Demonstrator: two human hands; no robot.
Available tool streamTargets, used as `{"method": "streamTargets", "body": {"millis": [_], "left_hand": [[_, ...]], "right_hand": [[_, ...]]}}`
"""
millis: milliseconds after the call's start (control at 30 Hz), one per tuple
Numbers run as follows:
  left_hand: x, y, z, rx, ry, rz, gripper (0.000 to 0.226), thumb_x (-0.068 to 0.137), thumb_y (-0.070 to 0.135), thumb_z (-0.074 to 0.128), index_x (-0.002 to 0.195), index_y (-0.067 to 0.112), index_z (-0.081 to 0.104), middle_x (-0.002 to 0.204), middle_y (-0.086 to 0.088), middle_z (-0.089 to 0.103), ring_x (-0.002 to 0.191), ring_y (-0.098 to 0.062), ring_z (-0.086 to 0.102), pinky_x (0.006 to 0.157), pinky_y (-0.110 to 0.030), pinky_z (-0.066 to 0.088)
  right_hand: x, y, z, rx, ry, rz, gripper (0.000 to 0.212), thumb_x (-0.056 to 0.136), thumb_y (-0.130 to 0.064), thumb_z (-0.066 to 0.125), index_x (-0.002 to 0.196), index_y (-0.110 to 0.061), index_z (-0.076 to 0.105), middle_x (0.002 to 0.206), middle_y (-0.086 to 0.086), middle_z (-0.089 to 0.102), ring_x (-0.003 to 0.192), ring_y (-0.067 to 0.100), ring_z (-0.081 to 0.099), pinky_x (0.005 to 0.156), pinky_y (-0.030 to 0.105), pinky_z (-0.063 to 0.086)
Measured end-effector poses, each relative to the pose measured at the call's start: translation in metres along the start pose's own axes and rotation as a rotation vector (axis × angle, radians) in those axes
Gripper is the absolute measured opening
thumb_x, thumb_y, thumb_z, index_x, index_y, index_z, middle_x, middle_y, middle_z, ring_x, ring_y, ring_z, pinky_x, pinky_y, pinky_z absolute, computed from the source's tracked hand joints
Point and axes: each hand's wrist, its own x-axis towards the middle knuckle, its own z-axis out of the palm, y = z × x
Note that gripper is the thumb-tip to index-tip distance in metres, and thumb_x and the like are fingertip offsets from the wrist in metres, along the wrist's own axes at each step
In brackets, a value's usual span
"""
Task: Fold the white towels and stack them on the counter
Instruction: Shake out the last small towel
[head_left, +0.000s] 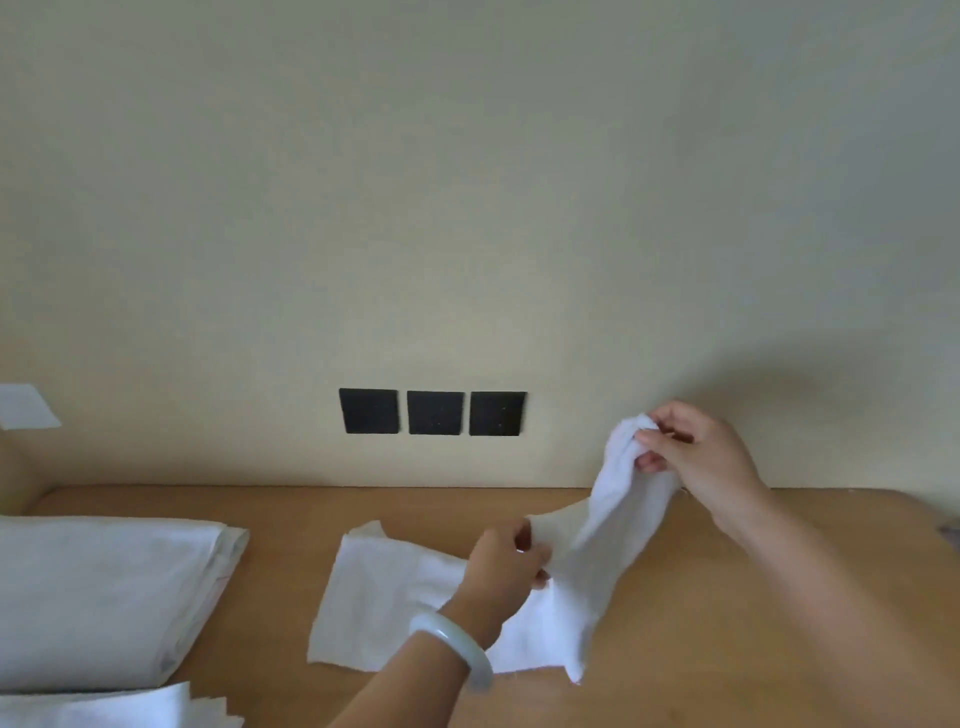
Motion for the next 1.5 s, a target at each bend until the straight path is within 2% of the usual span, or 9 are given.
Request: {"method": "streamTargets", "body": {"millis": [200, 400, 500, 567, 667, 867, 1067, 1167, 1500], "left_hand": [[0.019, 0.059, 0.031, 0.334, 0.086, 0.177, 0.045, 0.090, 0.011, 0.061, 0.132, 0.020, 0.047, 0.131, 0.006, 0.049, 0.113, -0.011, 0.051, 0.091, -0.024, 0.043], [0.036, 0.137, 0.072, 0.400, -0.244, 0.468, 0.105, 0.077, -0.011, 0.056, 0.153, 0.044, 0.009, 0.152, 0.024, 0.027, 0.133, 0.004, 0.029, 0.095, -0.010, 0.034], [0.041, 0.139, 0.098, 0.618, -0.216, 0.455, 0.075, 0.083, 0.005, 0.064, 0.144, 0.039, 0.039, 0.124, 0.012, 0.055, 0.112, -0.013, 0.051, 0.091, -0.024, 0.042], [0.044, 0.128, 0.107, 0.593, -0.131, 0.402, 0.026, 0.089, 0.015, 0.064, 0.106, 0.034, 0.062, 0.093, 0.009, 0.061, 0.087, -0.014, 0.056, 0.072, -0.019, 0.042], [0.048, 0.112, 0.106, 0.487, 0.002, 0.354, 0.030, 0.092, 0.010, 0.057, 0.068, 0.028, 0.056, 0.065, 0.010, 0.052, 0.065, -0.011, 0.045, 0.059, -0.019, 0.034], [0.042, 0.146, 0.133, 0.523, 0.062, 0.466, 0.019, 0.087, 0.006, 0.055, 0.090, 0.013, 0.072, 0.078, 0.002, 0.064, 0.070, -0.010, 0.052, 0.057, -0.010, 0.037], [0.044, 0.155, 0.147, 0.462, 0.106, 0.481, 0.005, 0.090, 0.016, 0.057, 0.085, 0.017, 0.059, 0.070, 0.005, 0.055, 0.059, -0.010, 0.045, 0.052, -0.021, 0.036], [0.043, 0.137, 0.130, 0.407, 0.061, 0.463, 0.033, 0.091, 0.025, 0.064, 0.063, 0.031, 0.047, 0.057, 0.012, 0.043, 0.053, -0.006, 0.034, 0.050, -0.017, 0.028], [0.030, 0.021, 0.064, 0.648, 0.096, -0.006, 0.020, 0.089, 0.037, 0.065, 0.075, 0.026, 0.057, 0.077, 0.007, 0.060, 0.072, -0.012, 0.056, 0.060, -0.019, 0.038]], "right_hand": [[0.016, -0.018, -0.069, -0.073, -0.347, -0.156, 0.026, 0.087, 0.009, 0.060, 0.080, -0.015, 0.067, 0.070, 0.001, 0.065, 0.059, 0.008, 0.060, 0.063, 0.019, 0.051], [0.018, -0.006, -0.124, -0.161, -0.528, -0.278, 0.048, 0.081, 0.020, 0.052, 0.066, -0.022, 0.069, 0.081, -0.001, 0.071, 0.082, 0.007, 0.066, 0.079, 0.018, 0.050], [0.017, 0.008, -0.150, -0.121, -0.495, -0.309, 0.043, 0.079, 0.023, 0.049, 0.063, -0.013, 0.066, 0.084, 0.006, 0.071, 0.084, 0.006, 0.066, 0.077, 0.014, 0.046], [0.019, 0.022, -0.160, -0.077, -0.406, -0.294, 0.041, 0.080, 0.022, 0.052, 0.064, -0.012, 0.067, 0.082, 0.006, 0.072, 0.082, 0.009, 0.067, 0.077, 0.016, 0.048], [0.025, 0.052, -0.177, -0.124, -0.267, -0.197, 0.043, 0.080, 0.017, 0.057, 0.062, -0.020, 0.069, 0.076, 0.002, 0.073, 0.080, 0.017, 0.068, 0.075, 0.020, 0.051], [0.010, 0.059, -0.159, -0.491, -0.455, -0.088, 0.063, 0.079, -0.005, 0.072, 0.125, -0.041, 0.049, 0.110, -0.014, 0.061, 0.058, 0.014, 0.065, 0.058, 0.024, 0.053], [-0.003, 0.044, -0.118, -0.251, -0.245, -0.164, 0.021, 0.090, -0.006, 0.056, 0.101, -0.024, 0.050, 0.070, 0.003, 0.068, 0.055, 0.014, 0.067, 0.058, 0.025, 0.052], [-0.003, 0.035, -0.124, -0.136, -0.207, -0.229, 0.017, 0.095, -0.007, 0.052, 0.087, -0.021, 0.054, 0.059, 0.008, 0.067, 0.050, 0.018, 0.066, 0.051, 0.020, 0.047], [0.051, -0.029, -0.221, 0.294, 0.058, -0.444, 0.023, 0.096, 0.002, 0.047, 0.084, -0.013, 0.060, 0.071, 0.000, 0.067, 0.062, 0.016, 0.067, 0.068, 0.025, 0.057]]}}
